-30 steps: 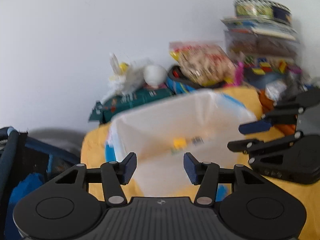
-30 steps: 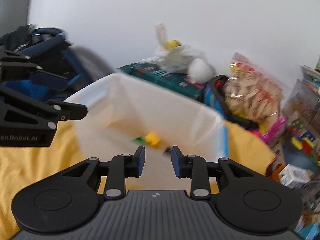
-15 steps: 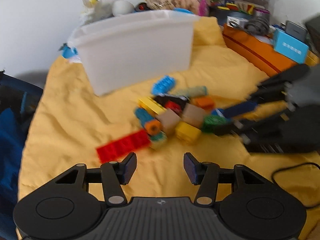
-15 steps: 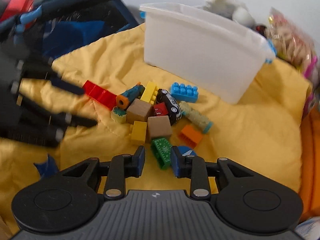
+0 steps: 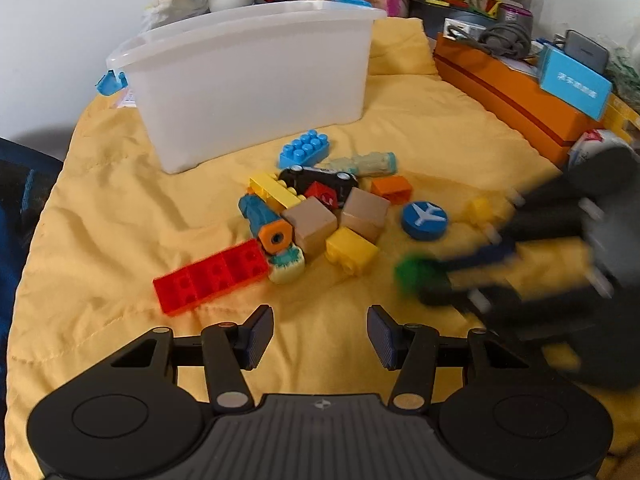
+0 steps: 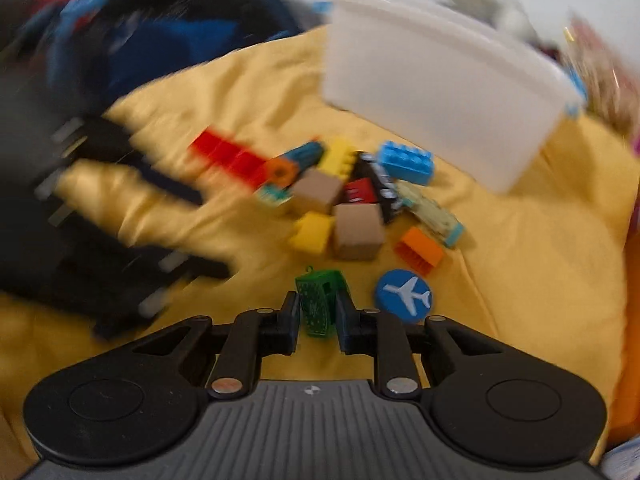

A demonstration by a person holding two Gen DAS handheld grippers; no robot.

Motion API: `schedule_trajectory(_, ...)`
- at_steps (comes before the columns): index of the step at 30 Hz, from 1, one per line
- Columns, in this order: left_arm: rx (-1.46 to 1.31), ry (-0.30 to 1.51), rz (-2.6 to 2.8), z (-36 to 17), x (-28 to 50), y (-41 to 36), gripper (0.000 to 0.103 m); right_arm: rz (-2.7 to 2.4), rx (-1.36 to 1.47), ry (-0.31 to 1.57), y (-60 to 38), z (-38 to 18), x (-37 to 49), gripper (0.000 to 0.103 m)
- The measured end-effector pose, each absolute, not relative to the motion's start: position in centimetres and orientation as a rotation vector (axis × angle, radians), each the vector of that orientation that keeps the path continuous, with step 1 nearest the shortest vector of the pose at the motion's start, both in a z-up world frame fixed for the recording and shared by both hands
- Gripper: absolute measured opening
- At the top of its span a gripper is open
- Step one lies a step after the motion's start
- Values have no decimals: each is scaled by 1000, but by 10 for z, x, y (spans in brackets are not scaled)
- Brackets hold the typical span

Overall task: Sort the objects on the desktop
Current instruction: 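Grasp frog-printed tile with left tool while right tool grasps green brick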

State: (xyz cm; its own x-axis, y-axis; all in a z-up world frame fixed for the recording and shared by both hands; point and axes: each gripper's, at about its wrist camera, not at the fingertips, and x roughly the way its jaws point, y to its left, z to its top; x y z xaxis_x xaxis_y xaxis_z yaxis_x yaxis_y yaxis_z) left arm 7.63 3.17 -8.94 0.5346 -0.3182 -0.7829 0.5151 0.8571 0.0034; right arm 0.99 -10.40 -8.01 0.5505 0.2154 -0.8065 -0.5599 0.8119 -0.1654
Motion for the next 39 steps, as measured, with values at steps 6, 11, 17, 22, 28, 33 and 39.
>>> schedule_trajectory(6, 138, 916, -485, -100, 111, 31, 55, 469, -461, 912, -105, -83, -21, 18)
schedule_trajectory(11, 147, 894, -452, -107, 129, 32, 34, 429, -403, 924, -111, -83, -25, 19)
schedule_trajectory(17, 186, 903, -492, -102, 114, 35, 33, 388, -361, 906, -120, -79, -23, 25)
schedule_trajectory(22, 202, 936, -523, -98, 72, 40, 33, 417, -360, 851, -117, -72, -17, 26)
schedule_trajectory(28, 209, 940, -509, -99, 43, 41, 34, 472, -684, 743, -88, -87, -20, 25)
schedule_trajectory(33, 201, 940, -496, -100, 39, 43, 34, 535, -809, 702, -71, -103, -15, 31)
schedule_trajectory(39, 200, 930, -495, -102, 35, 38, 34, 459, -697, 776, -85, -103, 23, 27)
